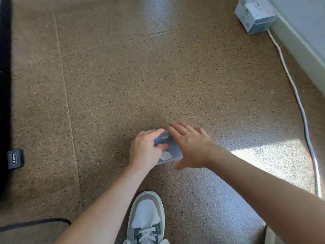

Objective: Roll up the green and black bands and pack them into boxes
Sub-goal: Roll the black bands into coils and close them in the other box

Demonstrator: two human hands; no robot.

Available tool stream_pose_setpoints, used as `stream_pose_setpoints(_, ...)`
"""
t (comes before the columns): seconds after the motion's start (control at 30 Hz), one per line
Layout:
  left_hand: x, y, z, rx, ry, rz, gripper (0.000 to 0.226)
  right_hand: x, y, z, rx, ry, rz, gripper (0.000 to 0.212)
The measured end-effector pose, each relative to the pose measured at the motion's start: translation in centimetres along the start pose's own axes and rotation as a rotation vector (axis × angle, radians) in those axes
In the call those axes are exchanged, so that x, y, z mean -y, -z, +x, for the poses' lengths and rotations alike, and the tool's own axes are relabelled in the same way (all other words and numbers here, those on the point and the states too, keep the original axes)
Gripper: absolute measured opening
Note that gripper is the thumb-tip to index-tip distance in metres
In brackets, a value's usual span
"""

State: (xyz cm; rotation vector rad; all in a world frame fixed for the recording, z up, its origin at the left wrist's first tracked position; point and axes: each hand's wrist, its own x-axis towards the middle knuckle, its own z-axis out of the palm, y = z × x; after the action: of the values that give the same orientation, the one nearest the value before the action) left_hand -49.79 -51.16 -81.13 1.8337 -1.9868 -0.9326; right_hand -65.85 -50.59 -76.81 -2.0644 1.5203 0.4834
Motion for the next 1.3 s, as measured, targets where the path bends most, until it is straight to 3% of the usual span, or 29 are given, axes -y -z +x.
stream_pose_setpoints(0.07,0.0,-0.1,-0.1,0.005,-0.017,0.009,0.052,0.0,-0.6,-0.1,-0.025,0.037,-0.180,0.117)
stream_pose_setpoints(0.2,0.5,0.6,0.0,0.073,-0.140,0.112,0.059,-0.9,-0.8,0.6,-0.135,0.106,-0.184,0.105)
stream_pose_setpoints(0.3,0.9,1.9,-0.4,0.373,-0.183,0.417,0.103,-1.2,-1.1,1.1,-0.182,0.149,-0.173,0.102)
stream_pose_setpoints(0.37,0.9,2.2,-0.9,0.376,-0.214,0.566,0.116,-1.3,-1.3,1.4,-0.203,0.169,-0.192,0.100)
stream_pose_setpoints(0.53,1.4,1.6,-0.9,0.157,-0.359,0.502,0.102,-1.7,-2.0,1.3,-0.279,0.172,-0.206,0.102)
stream_pose_setpoints(0.63,1.7,1.5,-0.9,0.087,-0.444,0.512,0.101,-2.1,-2.9,0.6,-0.419,0.154,-0.161,0.103)
stream_pose_setpoints(0.8,2.0,0.7,-0.2,-0.165,-0.568,0.481,0.091,-2.8,-3.3,-0.1,-0.667,0.075,-0.139,0.094)
stream_pose_setpoints(0.93,3.9,-0.2,-0.4,-0.122,-0.526,0.471,0.089,-2.7,-4.9,-0.2,-0.642,0.068,-0.081,0.074)
stream_pose_setpoints(1.07,5.5,-0.1,-1.5,-0.048,-0.533,0.282,0.050,-2.1,-6.4,0.0,-0.609,0.125,0.181,0.037)
stream_pose_setpoints(1.13,5.3,0.0,-1.8,-0.098,-0.465,0.112,0.033,-1.8,-6.9,0.2,-0.657,0.059,0.403,0.033)
stream_pose_setpoints(1.2,4.9,-0.2,-1.4,-0.229,-0.282,0.016,0.030,-1.8,-7.1,0.5,-0.706,-0.096,0.608,0.024)
stream_pose_setpoints(1.23,4.6,-0.2,-1.1,-0.265,-0.130,-0.032,0.034,-1.8,-6.8,0.6,-0.704,-0.195,0.692,0.028)
stream_pose_setpoints(1.3,4.1,-0.1,-0.7,-0.183,0.235,-0.191,0.046,-1.9,-5.9,0.7,-0.581,-0.367,0.880,0.058)
